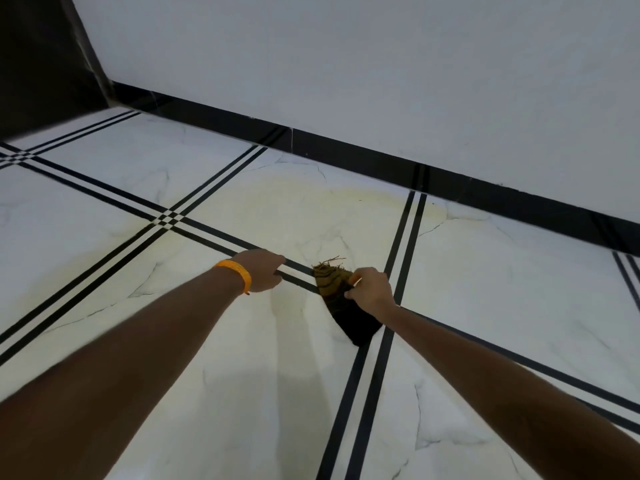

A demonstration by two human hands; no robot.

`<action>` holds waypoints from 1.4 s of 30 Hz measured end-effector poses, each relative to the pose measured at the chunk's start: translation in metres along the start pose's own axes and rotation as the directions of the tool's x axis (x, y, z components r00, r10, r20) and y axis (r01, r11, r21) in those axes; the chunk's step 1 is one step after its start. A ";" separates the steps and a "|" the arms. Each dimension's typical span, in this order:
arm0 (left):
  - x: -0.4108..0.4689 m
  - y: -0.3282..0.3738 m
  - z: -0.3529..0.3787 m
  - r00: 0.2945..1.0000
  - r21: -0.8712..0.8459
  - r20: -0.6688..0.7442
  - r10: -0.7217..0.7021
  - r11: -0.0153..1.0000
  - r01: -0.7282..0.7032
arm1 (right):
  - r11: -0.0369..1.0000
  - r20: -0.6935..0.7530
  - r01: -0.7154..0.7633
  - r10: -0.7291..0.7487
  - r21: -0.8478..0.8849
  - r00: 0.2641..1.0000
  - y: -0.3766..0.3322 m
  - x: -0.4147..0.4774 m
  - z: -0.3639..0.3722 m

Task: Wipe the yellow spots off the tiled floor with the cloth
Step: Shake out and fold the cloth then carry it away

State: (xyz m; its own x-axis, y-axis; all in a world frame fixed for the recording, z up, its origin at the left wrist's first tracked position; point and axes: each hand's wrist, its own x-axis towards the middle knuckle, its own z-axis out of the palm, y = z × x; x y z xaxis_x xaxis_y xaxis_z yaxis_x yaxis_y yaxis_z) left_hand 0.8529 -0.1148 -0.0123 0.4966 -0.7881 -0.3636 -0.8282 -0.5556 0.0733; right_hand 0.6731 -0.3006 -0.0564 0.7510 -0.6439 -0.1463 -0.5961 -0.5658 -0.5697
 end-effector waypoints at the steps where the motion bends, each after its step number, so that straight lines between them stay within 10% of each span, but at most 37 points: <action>1: -0.001 0.002 -0.005 1.000 -0.025 -0.013 0.005 1.000 -0.005 | 0.998 -0.024 0.056 -0.056 -0.034 0.998 -0.007 0.001 -0.007; 10: -0.021 0.025 -0.062 0.986 -0.539 -0.163 0.014 0.837 -0.101 | 0.858 0.157 0.455 -0.429 -0.237 0.890 -0.114 -0.007 -0.082; 18: -0.045 0.023 -0.106 0.992 -0.773 -0.033 0.120 0.626 -0.102 | 0.930 0.330 0.356 -0.311 -0.086 0.891 -0.173 -0.010 -0.131; 26: -0.066 0.023 -0.127 0.978 -0.508 -0.184 0.093 0.843 -0.176 | 0.916 0.298 0.384 -0.335 -0.119 0.894 -0.189 -0.019 -0.139; 38: -0.073 0.003 -0.148 0.963 -0.647 -0.263 0.065 0.728 -0.226 | 0.947 0.436 0.281 -0.322 0.158 0.840 -0.175 -0.025 -0.154; 42: -0.077 0.007 -0.151 0.965 -0.656 -0.254 0.071 0.720 -0.226 | 0.949 0.351 0.315 -0.287 -0.023 0.891 -0.174 -0.024 -0.149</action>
State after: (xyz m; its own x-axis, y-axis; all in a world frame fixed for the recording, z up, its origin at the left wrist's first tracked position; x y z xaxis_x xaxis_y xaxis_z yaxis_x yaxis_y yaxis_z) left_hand 0.8479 -0.0978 0.1563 0.4861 -0.8670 -0.1096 -0.5384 -0.3959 0.7439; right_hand 0.7164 -0.2640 0.1668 0.9402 -0.2304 -0.2508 -0.3357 -0.7512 -0.5683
